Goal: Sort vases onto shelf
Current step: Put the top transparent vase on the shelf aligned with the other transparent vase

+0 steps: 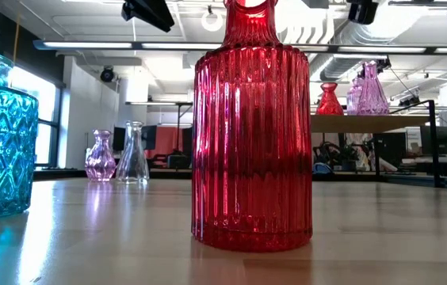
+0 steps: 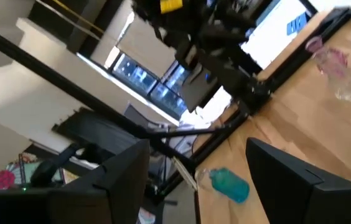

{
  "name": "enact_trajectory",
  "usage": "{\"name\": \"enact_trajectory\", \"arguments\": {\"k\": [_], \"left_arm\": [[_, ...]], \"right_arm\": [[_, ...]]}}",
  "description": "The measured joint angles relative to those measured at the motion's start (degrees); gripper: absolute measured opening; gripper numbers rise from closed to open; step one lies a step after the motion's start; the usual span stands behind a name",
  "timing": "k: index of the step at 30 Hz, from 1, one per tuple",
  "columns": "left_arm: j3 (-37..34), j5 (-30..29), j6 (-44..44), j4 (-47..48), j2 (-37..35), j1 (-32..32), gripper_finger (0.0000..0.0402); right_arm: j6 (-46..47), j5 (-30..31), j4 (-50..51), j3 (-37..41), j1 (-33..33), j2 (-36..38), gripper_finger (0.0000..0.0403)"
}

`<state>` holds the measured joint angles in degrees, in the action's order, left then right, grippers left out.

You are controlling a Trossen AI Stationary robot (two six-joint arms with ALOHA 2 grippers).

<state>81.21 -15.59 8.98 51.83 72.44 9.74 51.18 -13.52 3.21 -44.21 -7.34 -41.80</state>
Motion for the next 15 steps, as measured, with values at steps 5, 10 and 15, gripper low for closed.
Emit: {"name": "enact_trajectory", "arguments": {"k": [5,10,15], "left_arm": [[0.00,-0.01,2.43,2.23,0.00,0.00,0.0113],[0.00,0.40,3.86,5.56,0.00,0.00,0.0113],[0.00,2.88,4.80,7.59,0.00,0.00,0.0113]], "right_arm": [[-0.17,0.22,0.07,0.02,2.19,-3.00,0.0247],[-0.35,0.25,0.03,0.00,2.92,-5.66,0.0247],[-3.60,0.42,-0.02,0.00,2.90,-7.32,0.0247]]}}
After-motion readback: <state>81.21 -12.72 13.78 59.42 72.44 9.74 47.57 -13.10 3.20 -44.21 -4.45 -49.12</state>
